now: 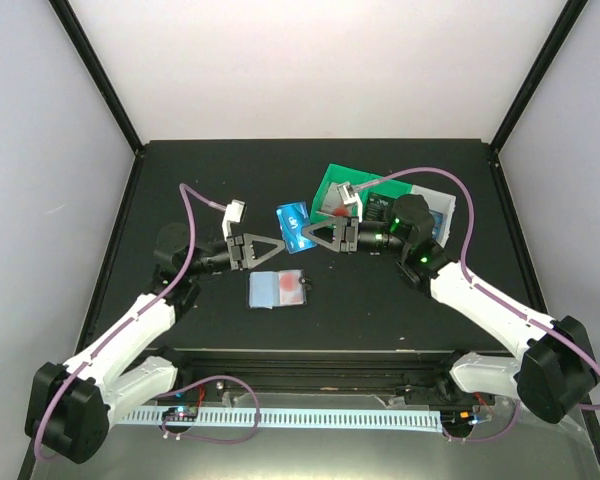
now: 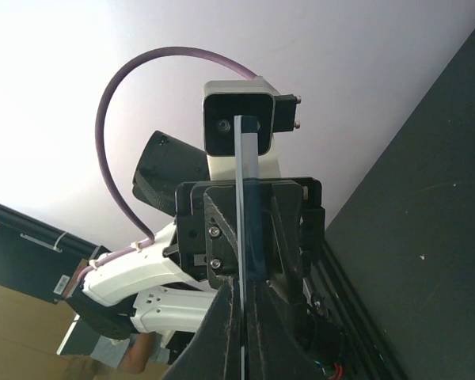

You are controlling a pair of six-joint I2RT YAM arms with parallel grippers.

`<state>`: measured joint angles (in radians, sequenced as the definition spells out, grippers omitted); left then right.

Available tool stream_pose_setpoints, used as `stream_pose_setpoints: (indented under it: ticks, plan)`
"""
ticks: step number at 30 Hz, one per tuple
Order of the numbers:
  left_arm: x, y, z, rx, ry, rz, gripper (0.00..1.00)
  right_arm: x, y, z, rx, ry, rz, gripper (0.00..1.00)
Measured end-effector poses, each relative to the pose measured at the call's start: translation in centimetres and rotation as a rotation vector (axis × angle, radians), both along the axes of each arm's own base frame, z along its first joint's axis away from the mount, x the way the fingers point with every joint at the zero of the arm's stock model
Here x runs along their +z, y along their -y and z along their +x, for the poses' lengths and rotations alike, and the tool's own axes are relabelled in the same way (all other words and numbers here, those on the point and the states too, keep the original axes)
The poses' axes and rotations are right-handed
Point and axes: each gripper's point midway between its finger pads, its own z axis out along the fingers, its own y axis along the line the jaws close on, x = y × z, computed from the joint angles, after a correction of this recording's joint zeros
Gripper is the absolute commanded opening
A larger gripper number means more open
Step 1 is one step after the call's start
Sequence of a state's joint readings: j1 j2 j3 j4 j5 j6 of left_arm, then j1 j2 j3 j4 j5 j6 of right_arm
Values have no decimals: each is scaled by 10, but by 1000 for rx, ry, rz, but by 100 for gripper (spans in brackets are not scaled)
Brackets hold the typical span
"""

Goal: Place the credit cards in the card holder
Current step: Pick up the credit card from the storage box.

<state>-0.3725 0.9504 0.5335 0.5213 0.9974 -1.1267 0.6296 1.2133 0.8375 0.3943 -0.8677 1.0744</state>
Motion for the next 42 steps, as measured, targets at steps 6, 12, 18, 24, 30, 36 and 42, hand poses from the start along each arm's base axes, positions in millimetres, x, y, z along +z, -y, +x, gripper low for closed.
stream_pose_setpoints:
  ticks: [6,12,18,24,30,36,42]
  plan:
    - [1,1,0,-15,2,-8,21,3,0,-1,6,-6,10,1]
    - [-3,3,1,-41,-15,-3,25,2,0,-1,11,-4,10,1]
    - [-5,6,1,-77,-29,5,28,-3,-3,1,20,-13,2,1]
    - [-7,7,-1,-98,-42,8,22,-9,-6,0,39,-18,-5,1]
    - [-3,6,-1,-97,-23,2,1,-13,-7,2,31,-17,-15,1]
    - [0,3,-2,-83,-21,1,2,-17,-4,3,24,5,-20,1]
    - [-1,-1,-6,-77,-26,15,1,-19,-4,-4,48,30,-27,1]
